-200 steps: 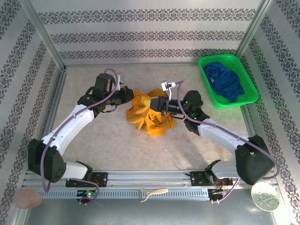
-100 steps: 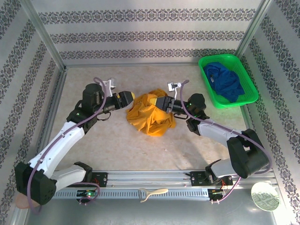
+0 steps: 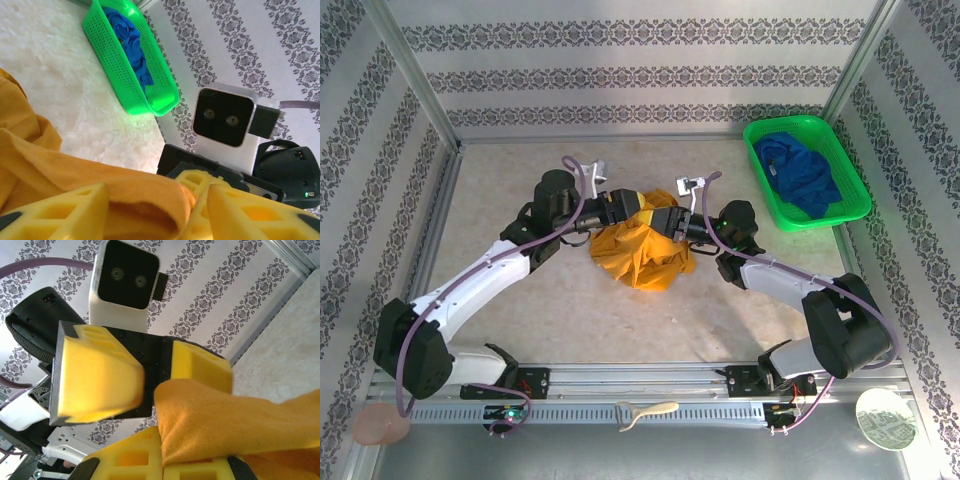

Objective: Fold the inside-out t-shirt

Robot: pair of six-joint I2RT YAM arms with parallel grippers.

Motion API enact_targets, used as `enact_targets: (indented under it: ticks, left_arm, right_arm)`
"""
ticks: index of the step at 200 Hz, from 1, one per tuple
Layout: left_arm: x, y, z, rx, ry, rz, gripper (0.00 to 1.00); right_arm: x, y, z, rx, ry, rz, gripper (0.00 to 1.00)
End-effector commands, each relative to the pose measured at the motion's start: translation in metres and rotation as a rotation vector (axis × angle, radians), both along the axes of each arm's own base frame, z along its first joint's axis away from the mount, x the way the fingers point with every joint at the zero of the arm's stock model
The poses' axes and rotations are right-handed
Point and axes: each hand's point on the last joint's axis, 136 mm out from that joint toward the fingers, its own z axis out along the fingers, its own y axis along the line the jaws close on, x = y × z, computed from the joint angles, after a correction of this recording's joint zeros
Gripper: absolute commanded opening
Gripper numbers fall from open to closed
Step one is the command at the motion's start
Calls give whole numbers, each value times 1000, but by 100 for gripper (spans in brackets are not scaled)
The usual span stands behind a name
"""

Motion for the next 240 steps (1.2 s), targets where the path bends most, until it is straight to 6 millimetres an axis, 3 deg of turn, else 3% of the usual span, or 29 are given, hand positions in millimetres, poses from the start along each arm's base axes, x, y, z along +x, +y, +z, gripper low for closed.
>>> enact_targets:
  ticks: [1,41,44,60,75,99,145,188,198,205,211,225,240]
  left_arm:
    - [1,-13,31,-57,-87,-25,47]
    - [5,-16,33,-60,-91,-23,3]
    - [4,-16,33,-58,-91,-22,0]
    - [6,-10,40,-36,-100,5,0]
    - [5,-6,55,-15,-108,20,0]
    - [1,-5,78,-10,-97,15,0]
    - [-4,-3,94,-11,-85,20,0]
    - [-10,-4,103,-37,-88,3,0]
    - [-13,-4,111,-69,-104,-8,0]
    - [-17,-5,118,-101,-116,-23,0]
    - [-19,-5,123,-119,-120,-30,0]
    - [-25,-3,134,-125,-144,-39,0]
    - [-29,9,147,-85,-183,-19,0]
  right_arm:
    - [-2,2,5,15,-44,1,0]
    - [-1,1,-2,0,-28,-4,0]
    - [0,0,-3,-3,-25,-8,4]
    - [6,-10,-13,-24,-3,-60,37]
    - [12,-24,-30,-79,21,-143,52]
    - [11,-33,-55,-243,5,-255,63]
    - [6,-12,-51,-330,-82,-269,69]
    - [32,-4,-64,-377,-66,-326,58]
    - [38,-4,-68,-388,-57,-337,38]
    - [42,-6,-69,-393,-49,-348,14]
    - [45,-7,-70,-392,-47,-351,0]
    - [50,-13,-65,-385,-48,-363,0]
    - [60,-34,-47,-367,-57,-432,0]
